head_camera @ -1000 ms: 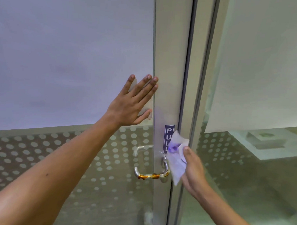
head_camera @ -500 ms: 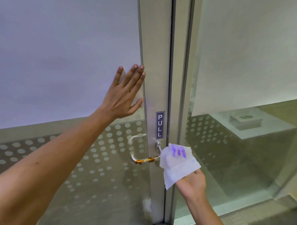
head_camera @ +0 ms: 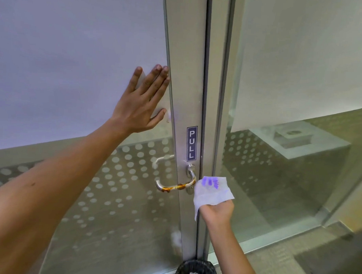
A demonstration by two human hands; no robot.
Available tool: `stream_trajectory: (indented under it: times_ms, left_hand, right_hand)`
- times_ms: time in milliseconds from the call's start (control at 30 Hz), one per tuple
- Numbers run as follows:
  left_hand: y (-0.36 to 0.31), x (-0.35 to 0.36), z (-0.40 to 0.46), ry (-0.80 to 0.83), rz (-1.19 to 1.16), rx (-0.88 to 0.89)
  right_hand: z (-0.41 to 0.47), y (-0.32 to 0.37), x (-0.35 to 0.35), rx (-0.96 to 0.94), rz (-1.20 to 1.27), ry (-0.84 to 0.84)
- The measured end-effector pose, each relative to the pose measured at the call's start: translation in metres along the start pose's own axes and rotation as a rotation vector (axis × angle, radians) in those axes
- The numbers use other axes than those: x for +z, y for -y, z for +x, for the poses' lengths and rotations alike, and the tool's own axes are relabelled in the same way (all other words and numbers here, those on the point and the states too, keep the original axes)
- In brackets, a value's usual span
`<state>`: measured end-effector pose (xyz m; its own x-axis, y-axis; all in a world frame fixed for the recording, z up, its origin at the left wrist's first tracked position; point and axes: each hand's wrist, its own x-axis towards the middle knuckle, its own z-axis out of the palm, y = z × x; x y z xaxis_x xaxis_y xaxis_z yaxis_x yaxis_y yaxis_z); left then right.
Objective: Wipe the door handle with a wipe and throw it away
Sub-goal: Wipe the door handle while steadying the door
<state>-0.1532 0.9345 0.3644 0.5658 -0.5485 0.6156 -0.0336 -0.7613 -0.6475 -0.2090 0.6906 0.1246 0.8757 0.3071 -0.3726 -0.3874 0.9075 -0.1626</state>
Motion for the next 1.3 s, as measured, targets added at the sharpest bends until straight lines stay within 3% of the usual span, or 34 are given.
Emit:
stream_trajectory:
  times_ms: [167, 300, 400, 433, 500, 600, 667, 767, 800, 900, 933, 1000, 1067, 1300]
  left_hand:
    - [-0.001, 0.004, 0.0, -0.026, 0.008, 0.005]
    - [-0.002, 0.005, -0.001, -0.061, 0.028, 0.008]
    - [-0.001, 0.005, -0.001, -0.075, 0.025, 0.01]
    - [-0.001, 0.005, -0.001, -0.078, 0.024, 0.01]
    - [0.0, 0.005, -0.001, -0.078, 0.016, 0.012]
    - [0.0, 0.004, -0.001, -0.089, 0.007, 0.021]
    - [0.0, 0.002, -0.001, -0.094, 0.001, 0.029]
    - [0.001, 0.003, -0.002, -0.094, -0.006, 0.04]
    - [0.001, 0.002, -0.003, -0.088, -0.012, 0.04]
    - [0.001, 0.001, -0.003, -0.076, -0.041, 0.042]
    - [0.002, 0.001, -0.003, -0.075, -0.051, 0.041]
    - [0.002, 0.001, -0.003, -0.081, -0.065, 0.039]
    - [0.002, 0.0, -0.003, -0.083, -0.073, 0.039]
    - [0.001, 0.001, -0.003, -0.077, -0.073, 0.038]
  right_hand:
    - [0.045, -0.012, 0.026, -0.065, -0.233, -0.08]
    - [0.061, -0.015, 0.029, -0.163, -0.445, -0.009]
    - [0.061, -0.018, 0.034, -0.249, -0.686, -0.144]
    - [0.056, -0.016, 0.032, -0.241, -0.718, -0.113]
    - [0.054, -0.016, 0.026, 0.085, -0.4, -0.04]
    - [0.045, -0.023, 0.023, -0.026, -0.402, 0.003]
    - [0.054, -0.035, 0.025, -0.245, -0.469, -0.139]
    - [0.049, -0.041, 0.039, -0.187, -0.498, -0.262]
    - [0.047, -0.041, 0.039, -0.17, -0.594, -0.248]
    - [0.04, -0.036, 0.028, -0.046, -0.418, -0.171]
    - [0.038, -0.031, 0.03, -0.03, -0.494, -0.134]
    - [0.04, -0.034, 0.037, -0.006, -0.418, -0.149]
    - [0.051, -0.032, 0.043, -0.022, -0.555, -0.31]
    - [0.059, -0.025, 0.058, 0.005, -0.753, -0.377]
